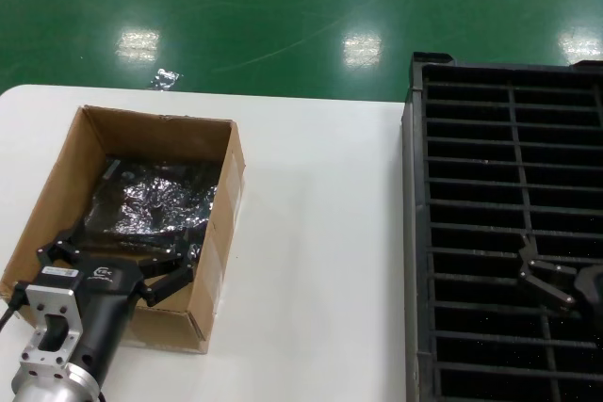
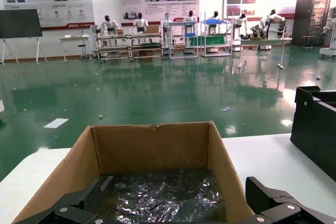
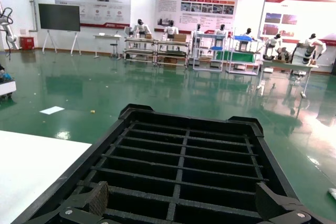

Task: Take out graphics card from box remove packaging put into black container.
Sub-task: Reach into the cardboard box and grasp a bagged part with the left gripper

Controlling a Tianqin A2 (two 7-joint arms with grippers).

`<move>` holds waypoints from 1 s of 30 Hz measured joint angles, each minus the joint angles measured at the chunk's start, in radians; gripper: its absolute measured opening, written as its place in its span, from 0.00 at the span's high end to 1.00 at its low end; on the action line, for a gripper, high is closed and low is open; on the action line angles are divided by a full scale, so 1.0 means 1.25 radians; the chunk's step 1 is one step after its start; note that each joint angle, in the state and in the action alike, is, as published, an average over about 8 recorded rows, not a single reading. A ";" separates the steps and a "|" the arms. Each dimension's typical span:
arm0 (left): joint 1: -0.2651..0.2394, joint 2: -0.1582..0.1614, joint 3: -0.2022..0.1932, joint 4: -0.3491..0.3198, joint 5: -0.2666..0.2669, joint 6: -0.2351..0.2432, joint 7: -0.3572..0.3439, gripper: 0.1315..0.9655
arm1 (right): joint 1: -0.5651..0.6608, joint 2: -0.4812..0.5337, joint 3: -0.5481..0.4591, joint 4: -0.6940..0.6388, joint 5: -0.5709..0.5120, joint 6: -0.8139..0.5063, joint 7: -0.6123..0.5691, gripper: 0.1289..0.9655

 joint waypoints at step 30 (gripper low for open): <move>-0.291 -0.333 0.150 0.170 0.368 0.291 0.032 0.00 | 0.000 0.000 0.000 0.000 0.000 0.000 0.000 0.00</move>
